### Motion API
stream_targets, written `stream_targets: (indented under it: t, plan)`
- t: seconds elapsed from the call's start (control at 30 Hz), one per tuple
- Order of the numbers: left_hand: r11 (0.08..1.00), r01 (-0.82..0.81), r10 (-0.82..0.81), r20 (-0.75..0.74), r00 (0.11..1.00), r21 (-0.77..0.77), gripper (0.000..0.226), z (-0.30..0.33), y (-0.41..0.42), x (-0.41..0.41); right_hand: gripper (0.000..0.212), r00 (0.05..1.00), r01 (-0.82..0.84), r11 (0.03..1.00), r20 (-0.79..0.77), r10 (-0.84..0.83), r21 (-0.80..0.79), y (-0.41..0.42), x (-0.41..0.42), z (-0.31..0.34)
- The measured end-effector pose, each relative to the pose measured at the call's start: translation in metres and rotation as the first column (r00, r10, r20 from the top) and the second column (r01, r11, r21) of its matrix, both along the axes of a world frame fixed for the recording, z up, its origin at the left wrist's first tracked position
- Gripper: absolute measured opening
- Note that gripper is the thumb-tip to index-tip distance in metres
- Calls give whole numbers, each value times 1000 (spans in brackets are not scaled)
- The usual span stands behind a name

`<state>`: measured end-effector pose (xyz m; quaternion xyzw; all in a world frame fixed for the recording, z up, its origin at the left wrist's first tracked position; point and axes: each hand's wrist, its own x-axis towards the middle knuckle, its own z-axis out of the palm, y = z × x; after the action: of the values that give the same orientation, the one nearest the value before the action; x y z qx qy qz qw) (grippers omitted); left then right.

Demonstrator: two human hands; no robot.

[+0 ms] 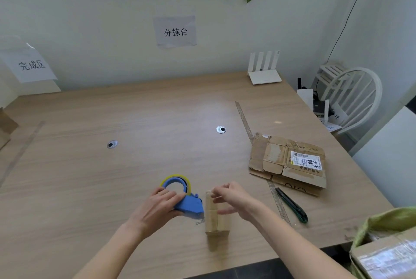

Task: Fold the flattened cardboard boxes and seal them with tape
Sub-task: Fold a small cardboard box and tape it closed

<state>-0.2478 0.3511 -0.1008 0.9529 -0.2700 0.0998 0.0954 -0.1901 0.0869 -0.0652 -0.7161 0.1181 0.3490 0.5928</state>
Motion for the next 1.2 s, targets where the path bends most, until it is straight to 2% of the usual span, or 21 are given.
stream_targets:
  t: [0.13, 0.2, 0.4, 0.53, 0.67, 0.9, 0.97, 1.07, 1.13, 1.2]
  plan:
    - [998, -25, 25, -3, 1000, -63, 37, 6, -3, 8, 12, 991, 102, 993, 79, -107, 64, 3, 5, -3]
    - [999, 5, -5, -7, 1000, -47, 38, 6, -4, 8, 22, 984, 130, 984, 106, -144, 123, 3, 2, -8]
    - [999, 7, -8, -13, 1000, -50, 38, 8, -5, 9, 32, 973, -83, 996, 218, 74, 34, -9, 1, -16]
    - [999, 30, -31, -26, 999, -45, 40, 4, -11, 7, 26, 960, -70, 997, 275, 57, 38, -15, 2, -24]
    - [998, 11, -16, -68, 998, -66, 41, 0, -12, 6, 20, 973, 4, 990, 228, -36, 140, -22, 0, -35]
    - [998, -23, 16, -132, 991, -50, 41, 0, -13, 6, 22, 953, -149, 987, 274, 128, 55, -36, -4, -40]
    - [997, -56, 48, -152, 987, -54, 43, -2, -15, 4, 16, 945, -157, 987, 295, 143, 24, -37, -5, -43]
    - [998, -56, 52, -169, 984, -17, 47, -4, -24, 0, 7, 953, -44, 999, 301, 35, 25, -37, -13, -52]
    - [996, -85, 82, -208, 975, -7, 51, -2, -27, -3, 7, 971, 48, 992, 228, -73, 117, -35, -22, -56]
    - [992, -123, 117, -272, 955, -5, 53, 0, -26, -8, 7, 978, 60, 979, 187, -96, 192, -37, -34, -61]
